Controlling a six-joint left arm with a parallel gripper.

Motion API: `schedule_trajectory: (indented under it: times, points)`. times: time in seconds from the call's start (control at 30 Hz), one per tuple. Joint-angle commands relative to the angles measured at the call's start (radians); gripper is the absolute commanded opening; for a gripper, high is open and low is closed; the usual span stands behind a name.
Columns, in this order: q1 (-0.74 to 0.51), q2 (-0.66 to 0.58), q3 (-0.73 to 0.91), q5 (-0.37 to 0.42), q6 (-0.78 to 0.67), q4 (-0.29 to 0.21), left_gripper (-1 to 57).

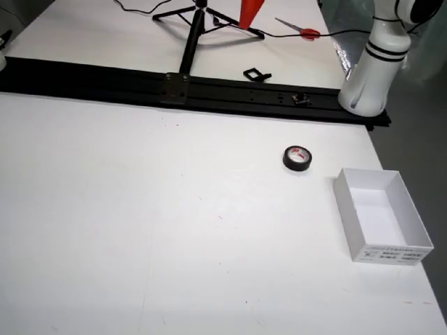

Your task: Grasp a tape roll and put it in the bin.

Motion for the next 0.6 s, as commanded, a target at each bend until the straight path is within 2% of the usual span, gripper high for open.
schedule_trajectory:
  times: [0.03,0.17,0.4,0.6]
  points:
    - [0.022,-0.011,0.035,0.005,-0.050,0.002,-0.4]
    - [0.045,-0.006,0.101,0.008,-0.189,-0.006,-0.4]
    - [0.072,0.052,0.104,0.063,-0.456,-0.007,2.7]
    - [0.111,0.107,0.104,0.103,-0.528,-0.029,8.4]
